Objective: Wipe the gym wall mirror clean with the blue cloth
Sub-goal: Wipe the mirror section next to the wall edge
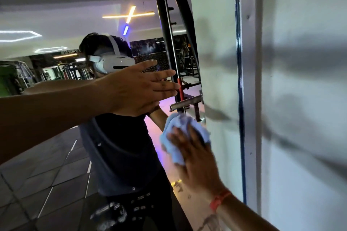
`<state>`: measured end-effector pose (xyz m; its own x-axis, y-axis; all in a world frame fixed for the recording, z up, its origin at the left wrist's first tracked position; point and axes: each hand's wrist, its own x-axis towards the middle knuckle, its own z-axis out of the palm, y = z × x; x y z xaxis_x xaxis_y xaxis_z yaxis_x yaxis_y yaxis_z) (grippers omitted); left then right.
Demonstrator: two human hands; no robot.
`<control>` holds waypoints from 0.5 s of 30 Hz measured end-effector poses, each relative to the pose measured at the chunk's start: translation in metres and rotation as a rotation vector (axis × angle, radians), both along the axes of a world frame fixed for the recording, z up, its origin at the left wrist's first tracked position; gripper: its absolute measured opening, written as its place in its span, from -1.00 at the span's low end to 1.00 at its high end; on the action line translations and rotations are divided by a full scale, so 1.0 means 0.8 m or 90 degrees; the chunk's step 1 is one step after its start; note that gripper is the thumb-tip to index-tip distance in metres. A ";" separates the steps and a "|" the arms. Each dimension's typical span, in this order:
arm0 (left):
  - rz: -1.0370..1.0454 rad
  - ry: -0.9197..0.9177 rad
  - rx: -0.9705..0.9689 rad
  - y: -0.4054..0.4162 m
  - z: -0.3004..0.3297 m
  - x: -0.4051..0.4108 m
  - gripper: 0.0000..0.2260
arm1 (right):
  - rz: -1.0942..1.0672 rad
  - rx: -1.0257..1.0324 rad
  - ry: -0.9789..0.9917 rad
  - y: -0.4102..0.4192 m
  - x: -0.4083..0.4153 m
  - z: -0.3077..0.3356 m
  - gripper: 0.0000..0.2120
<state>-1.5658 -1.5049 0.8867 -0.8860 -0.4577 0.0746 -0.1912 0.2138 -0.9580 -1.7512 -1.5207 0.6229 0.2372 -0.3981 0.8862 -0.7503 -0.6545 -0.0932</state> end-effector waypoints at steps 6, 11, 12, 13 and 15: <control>0.012 -0.010 0.006 -0.002 0.003 -0.007 -0.50 | -0.063 0.048 -0.337 -0.040 0.002 0.063 -0.41; 0.038 -0.016 0.008 -0.005 0.002 -0.015 -0.47 | 0.086 -0.040 0.038 -0.008 -0.001 -0.005 -0.40; 0.041 -0.012 0.007 -0.005 0.001 -0.018 -0.47 | 0.058 -0.029 0.007 -0.026 -0.025 0.007 -0.41; 0.041 -0.008 0.007 -0.006 0.001 -0.020 -0.47 | 0.020 -0.008 -0.076 -0.046 -0.045 0.022 -0.40; 0.041 0.004 0.010 -0.005 0.001 -0.025 -0.48 | -0.061 0.038 -0.255 -0.068 -0.054 0.050 -0.41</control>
<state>-1.5855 -1.5089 0.8876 -0.8543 -0.5146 0.0734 -0.2116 0.2155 -0.9533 -1.7947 -1.5754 0.6627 -0.1618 -0.4544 0.8760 -0.7042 -0.5686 -0.4251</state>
